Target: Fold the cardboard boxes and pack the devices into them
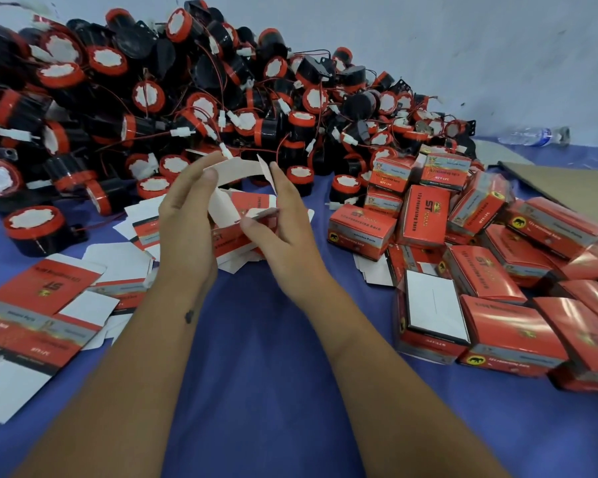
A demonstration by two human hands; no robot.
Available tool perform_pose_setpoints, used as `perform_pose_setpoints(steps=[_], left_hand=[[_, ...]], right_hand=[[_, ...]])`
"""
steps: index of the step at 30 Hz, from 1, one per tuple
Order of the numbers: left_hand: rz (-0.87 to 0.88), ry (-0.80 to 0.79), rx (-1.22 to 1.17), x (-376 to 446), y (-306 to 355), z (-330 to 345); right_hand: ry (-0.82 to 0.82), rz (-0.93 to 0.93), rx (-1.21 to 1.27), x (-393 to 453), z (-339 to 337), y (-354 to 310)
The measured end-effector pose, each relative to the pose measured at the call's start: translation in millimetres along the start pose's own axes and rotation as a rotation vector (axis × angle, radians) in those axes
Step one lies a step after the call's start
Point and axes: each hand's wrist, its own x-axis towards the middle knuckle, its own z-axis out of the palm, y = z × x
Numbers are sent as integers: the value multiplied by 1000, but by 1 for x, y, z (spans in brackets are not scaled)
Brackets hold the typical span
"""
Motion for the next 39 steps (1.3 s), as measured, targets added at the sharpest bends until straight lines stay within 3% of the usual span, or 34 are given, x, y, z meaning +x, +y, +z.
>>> perform_pose_setpoints(steps=[5, 8, 14, 23, 29, 35, 39], left_hand=[[91, -86, -64, 4, 7, -2], [135, -165, 47, 6, 8, -4], [99, -319, 257, -3, 5, 2], [118, -217, 302, -8, -7, 8], [1, -160, 102, -6, -7, 7], [-197, -252, -80, -5, -3, 7], [-2, -251, 177, -12, -10, 12]], right_hand=[[-35, -36, -64, 1, -6, 9], [-22, -33, -110, 3, -7, 9], [124, 38, 72, 8, -8, 3], [91, 228, 341, 10, -18, 9], [91, 240, 349, 11, -14, 9], [104, 236, 308, 12, -15, 12], [152, 187, 248, 12, -10, 9]])
